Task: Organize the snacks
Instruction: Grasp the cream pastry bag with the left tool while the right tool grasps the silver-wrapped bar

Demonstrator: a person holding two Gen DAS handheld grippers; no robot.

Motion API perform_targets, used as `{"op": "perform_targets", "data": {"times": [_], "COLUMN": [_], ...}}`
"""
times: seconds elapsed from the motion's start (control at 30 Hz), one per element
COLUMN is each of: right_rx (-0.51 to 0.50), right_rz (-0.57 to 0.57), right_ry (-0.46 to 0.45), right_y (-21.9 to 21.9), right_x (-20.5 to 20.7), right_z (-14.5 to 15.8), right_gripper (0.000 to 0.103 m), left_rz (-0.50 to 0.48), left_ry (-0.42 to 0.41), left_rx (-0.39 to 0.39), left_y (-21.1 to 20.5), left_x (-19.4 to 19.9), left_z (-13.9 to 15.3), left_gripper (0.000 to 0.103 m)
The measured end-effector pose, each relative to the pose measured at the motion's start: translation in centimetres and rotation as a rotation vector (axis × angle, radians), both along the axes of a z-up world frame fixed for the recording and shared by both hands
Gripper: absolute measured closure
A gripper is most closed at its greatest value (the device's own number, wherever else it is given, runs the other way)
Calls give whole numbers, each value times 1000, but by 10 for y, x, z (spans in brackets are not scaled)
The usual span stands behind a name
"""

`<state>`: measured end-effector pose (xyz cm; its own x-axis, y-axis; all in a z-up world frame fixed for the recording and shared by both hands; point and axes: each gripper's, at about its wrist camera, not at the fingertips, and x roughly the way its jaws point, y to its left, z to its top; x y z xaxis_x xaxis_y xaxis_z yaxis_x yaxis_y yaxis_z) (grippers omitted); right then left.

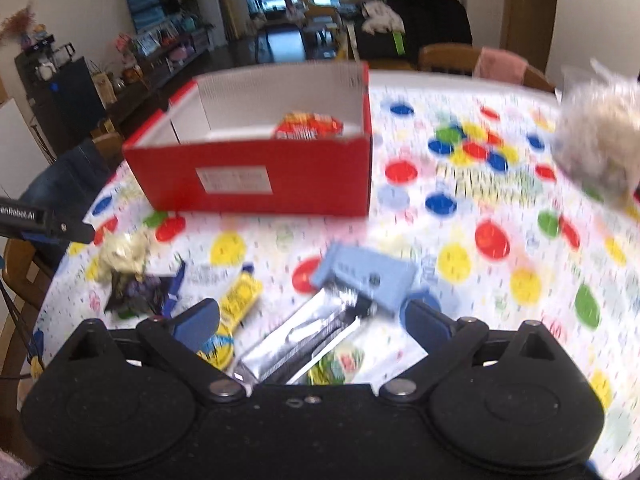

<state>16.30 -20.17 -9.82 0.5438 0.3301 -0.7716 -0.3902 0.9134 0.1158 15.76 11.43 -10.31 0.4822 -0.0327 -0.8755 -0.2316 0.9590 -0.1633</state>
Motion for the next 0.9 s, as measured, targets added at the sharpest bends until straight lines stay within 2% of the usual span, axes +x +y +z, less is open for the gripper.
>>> {"op": "perform_targets", "data": {"times": [0.17, 0.33, 0.57, 0.9], "right_rx": [-23, -42, -104, -141], "right_rz": [-6, -54, -63, -83], "right_ry": [51, 112, 139, 189], "right_y": [6, 14, 29, 39], "right_x": [4, 23, 39, 49], "right_z": [-21, -34, -47, -60], "right_gripper": [5, 13, 19, 24], "left_rz": [28, 52, 68, 92], "left_ry": [52, 98, 148, 199], "left_rx": [-7, -5, 29, 5], "left_y": [2, 1, -3, -4], "left_x": [9, 23, 36, 56], "left_z": [-17, -31, -45, -58], "left_gripper": [22, 22, 22, 22]}}
